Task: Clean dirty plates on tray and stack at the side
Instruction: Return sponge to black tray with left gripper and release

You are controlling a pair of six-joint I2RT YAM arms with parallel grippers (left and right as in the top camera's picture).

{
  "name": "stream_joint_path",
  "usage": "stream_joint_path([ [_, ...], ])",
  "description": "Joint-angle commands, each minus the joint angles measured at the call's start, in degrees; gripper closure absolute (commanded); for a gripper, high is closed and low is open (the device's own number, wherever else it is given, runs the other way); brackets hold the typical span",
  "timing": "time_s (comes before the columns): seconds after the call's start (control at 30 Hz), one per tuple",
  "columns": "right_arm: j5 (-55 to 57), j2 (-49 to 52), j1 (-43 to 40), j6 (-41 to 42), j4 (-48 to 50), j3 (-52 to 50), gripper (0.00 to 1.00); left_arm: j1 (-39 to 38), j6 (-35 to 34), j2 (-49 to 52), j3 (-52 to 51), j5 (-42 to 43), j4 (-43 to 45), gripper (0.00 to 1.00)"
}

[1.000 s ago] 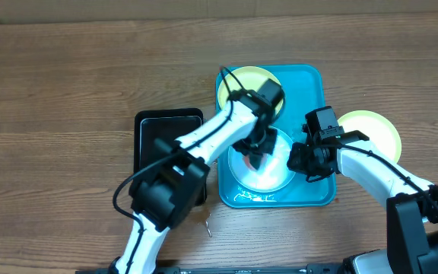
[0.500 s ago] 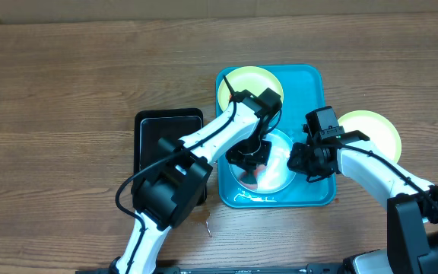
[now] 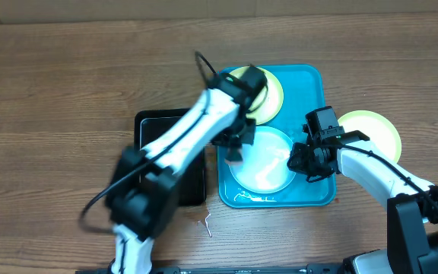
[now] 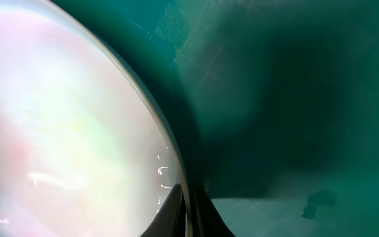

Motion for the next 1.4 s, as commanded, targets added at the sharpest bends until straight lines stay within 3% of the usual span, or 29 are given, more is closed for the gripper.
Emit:
stream_joint_path([
  [0.0,2.73,0.28,-0.04,0.07,-0.13,-0.42,0.96,3.3,-0.94,-10.64,2.49,-3.06,-1.81,0.96],
  [0.27,2.73,0.28,-0.04,0.07,-0.07,-0.42,0.95,12.13,-1.01,-14.53,-0.59,-15.72,-7.54,0.96],
  [0.53,2.73,0.28,-0.04,0.04,-0.26,-0.42,0.95,15.41,-0.98,-11.52,-20.22,-9.77,6.86,0.94],
  [0.77,2.73,0.28,-0.04,0.04,-0.26,-0.42,0.96,15.47,-1.18,-9.81,-25.03,-9.11,12.33,0.87],
  [0.8,2.75,0.28,-0.04,0.04,-0.26,-0.42,0.96,15.47,-1.16,-9.88,-24.79,-9.11,12.31,0.82],
  [0.93,2.75,0.28,-0.04,-0.17,-0.22,-0.39,0.95,15.72,-0.96,-10.12,-22.25,-9.09,9.16,0.44],
  [1.13,4.74,-1.33,-0.02,-2.12,-6.36,4.5,0.96,18.82,-0.46,-12.52,-14.84,-9.11,1.97,0.35],
  [1.27,5.33,-4.44,1.44,-4.22,-13.97,12.55,0.96,23.34,0.59,-15.43,-7.96,-9.11,-3.56,0.23],
  [1.3,5.35,-5.03,2.34,-5.2,-16.13,15.3,0.96,24.55,0.59,-16.02,-6.34,-9.11,-4.72,0.08],
  [1.33,5.35,-5.29,3.26,-6.1,-18.03,17.86,0.96,25.77,0.59,-16.59,-4.74,-9.11,-5.81,0.0],
  [1.37,5.42,-5.31,4.31,-6.73,-19.82,20.44,0.96,27.23,0.59,-17.2,-2.99,-9.11,-6.97,0.0],
])
